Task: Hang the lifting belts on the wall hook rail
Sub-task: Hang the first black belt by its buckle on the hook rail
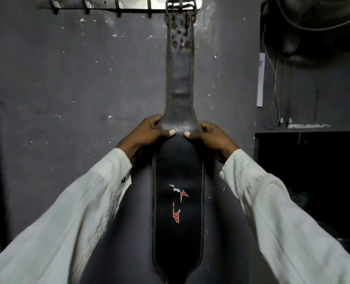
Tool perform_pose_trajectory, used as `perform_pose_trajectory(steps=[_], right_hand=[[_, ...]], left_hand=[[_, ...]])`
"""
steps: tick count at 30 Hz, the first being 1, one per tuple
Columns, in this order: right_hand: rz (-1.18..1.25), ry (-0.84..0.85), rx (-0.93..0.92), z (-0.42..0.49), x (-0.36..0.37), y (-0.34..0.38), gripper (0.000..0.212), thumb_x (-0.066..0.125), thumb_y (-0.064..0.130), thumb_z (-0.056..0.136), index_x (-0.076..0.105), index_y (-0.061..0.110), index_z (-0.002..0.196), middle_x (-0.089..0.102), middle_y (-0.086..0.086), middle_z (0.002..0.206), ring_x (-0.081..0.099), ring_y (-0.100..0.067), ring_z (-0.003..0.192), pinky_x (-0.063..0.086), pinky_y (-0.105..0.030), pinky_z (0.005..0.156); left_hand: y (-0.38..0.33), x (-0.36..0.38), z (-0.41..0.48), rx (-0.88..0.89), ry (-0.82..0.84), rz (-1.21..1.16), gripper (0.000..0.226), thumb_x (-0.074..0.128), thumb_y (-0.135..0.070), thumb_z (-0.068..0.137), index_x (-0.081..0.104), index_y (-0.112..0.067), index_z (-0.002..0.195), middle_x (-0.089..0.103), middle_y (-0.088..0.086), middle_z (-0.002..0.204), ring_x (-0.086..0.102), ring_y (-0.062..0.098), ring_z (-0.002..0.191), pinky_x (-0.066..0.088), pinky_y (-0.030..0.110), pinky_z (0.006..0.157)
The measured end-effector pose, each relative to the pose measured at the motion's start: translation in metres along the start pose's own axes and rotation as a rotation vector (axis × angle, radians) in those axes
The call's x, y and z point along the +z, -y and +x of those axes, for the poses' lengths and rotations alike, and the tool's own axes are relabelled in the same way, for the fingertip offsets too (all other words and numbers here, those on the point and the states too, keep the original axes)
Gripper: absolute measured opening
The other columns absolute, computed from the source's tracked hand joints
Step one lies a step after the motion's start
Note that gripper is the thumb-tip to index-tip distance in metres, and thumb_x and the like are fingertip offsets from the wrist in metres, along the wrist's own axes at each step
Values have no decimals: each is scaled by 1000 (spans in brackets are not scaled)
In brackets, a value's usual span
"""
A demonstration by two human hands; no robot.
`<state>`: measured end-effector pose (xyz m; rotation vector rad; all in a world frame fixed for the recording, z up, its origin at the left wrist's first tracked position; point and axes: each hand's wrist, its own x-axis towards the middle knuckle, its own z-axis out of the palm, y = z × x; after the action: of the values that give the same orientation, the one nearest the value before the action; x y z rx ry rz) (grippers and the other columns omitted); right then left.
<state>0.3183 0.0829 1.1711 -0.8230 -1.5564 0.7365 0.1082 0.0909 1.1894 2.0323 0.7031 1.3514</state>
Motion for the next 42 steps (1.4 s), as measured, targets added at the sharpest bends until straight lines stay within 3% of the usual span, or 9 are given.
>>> perform_pose_trajectory(steps=[3,10,14,18,22,26,29,33,42], right_hand=[[48,46,13,-10,-3,-18,49,77,3,78,61,4,124,72,-15,116,70,-28,106,57,-39,91],[18,-133,-75,-24,5,-22,42,77,3,80,59,7,118,73,-11,108,72,-20,95,59,-30,80],[39,-86,-5,-41,1,-38,52,77,11,83,52,14,129,70,-8,119,70,-23,108,58,-36,90],[-52,-253,-59,-46,6,-49,40,81,32,73,61,31,107,74,0,109,71,-20,103,55,-47,97],[28,-168,10,-60,7,-60,47,77,16,83,57,17,126,72,-6,117,71,-22,106,58,-39,92],[10,-231,9,-73,12,-73,43,73,8,86,58,11,127,71,-10,118,70,-25,107,58,-38,92],[57,-213,33,-75,13,-73,43,72,6,86,58,7,127,71,-12,118,71,-24,102,59,-35,86],[101,-75,172,-101,10,-98,44,72,6,87,58,13,128,74,-7,114,73,-20,98,59,-26,73],[-16,-173,157,-122,13,-137,44,77,15,83,62,16,125,73,-5,117,71,-22,107,57,-38,93]], left_hand=[[13,6,-14,-40,16,-10,46,68,7,84,55,-10,125,70,6,112,70,10,95,58,24,84],[31,19,-17,2,-214,141,52,78,-28,68,57,-35,115,71,-9,110,68,13,104,54,45,98],[48,28,-32,-26,-209,67,71,82,-32,68,46,-32,128,64,-11,121,64,11,113,51,39,103],[50,45,-38,-41,-352,142,56,79,-30,78,49,-30,125,64,-14,111,62,10,103,48,25,90],[73,49,-54,-124,-272,11,54,78,-40,71,51,-40,118,69,-10,117,67,12,108,54,42,99],[75,54,-63,-99,-311,77,50,77,-29,79,57,-32,124,70,-10,116,67,12,106,53,30,95],[80,49,-64,-150,-227,8,56,80,-37,71,60,-30,124,72,-6,117,69,15,107,55,41,98],[113,56,-97,-231,-99,-67,41,70,-9,87,60,-13,127,71,7,119,69,23,108,53,50,99],[125,80,-134,-177,-233,-46,40,76,-13,83,58,-16,118,70,-1,114,69,11,101,56,20,83]])
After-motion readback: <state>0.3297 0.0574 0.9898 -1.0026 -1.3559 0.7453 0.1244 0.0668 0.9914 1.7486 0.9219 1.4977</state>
